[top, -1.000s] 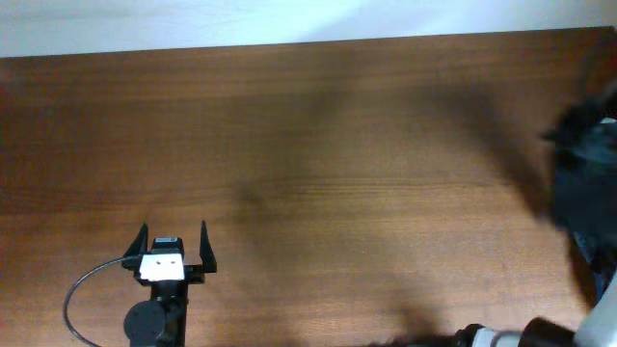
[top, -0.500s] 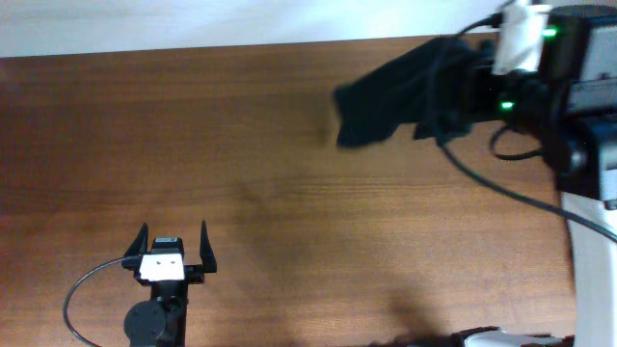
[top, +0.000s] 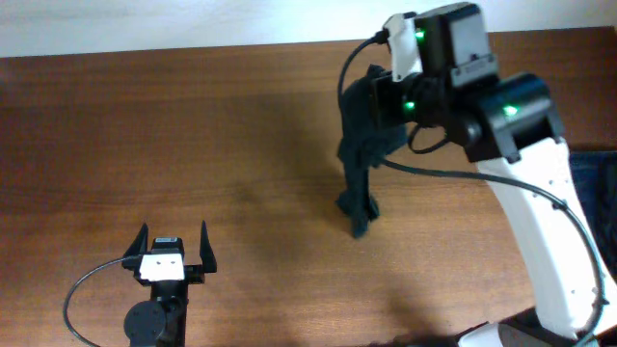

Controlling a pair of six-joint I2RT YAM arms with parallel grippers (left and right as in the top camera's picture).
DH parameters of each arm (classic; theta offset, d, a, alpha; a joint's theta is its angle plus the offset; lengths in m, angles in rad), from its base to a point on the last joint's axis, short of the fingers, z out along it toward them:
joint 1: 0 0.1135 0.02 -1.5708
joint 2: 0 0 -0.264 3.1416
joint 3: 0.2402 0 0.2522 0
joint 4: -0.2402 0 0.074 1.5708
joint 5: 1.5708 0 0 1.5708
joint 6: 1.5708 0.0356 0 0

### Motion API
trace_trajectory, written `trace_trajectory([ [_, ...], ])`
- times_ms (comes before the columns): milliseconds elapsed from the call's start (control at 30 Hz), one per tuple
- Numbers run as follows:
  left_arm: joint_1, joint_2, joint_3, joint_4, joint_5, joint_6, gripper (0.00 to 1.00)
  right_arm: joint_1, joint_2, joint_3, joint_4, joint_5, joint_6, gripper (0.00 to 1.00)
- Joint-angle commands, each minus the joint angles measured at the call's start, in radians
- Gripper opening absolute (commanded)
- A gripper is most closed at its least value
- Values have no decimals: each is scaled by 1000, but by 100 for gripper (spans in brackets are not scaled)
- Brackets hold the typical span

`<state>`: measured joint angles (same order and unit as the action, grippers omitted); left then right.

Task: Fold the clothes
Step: 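Lift the shirt and drop it at the table center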

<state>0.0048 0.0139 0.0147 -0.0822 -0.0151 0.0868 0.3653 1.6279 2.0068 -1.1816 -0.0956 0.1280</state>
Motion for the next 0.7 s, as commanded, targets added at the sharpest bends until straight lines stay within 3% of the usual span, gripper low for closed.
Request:
trace_trajectory([
  [0,-1,-8,-6,-1,-7,13,99,15,10,19,4,11,46,4],
  [300,-1,-8,-6,-1,-7,13,99,13,-13,19,-132,394,25,4],
  [500,-1,-8,-6,-1,-7,13,99,-7,-13,19,-201,534,1,4],
  [667,-1,-8,-6,-1,-7,13,99,-124,-13,19,-217,552,4,4],
])
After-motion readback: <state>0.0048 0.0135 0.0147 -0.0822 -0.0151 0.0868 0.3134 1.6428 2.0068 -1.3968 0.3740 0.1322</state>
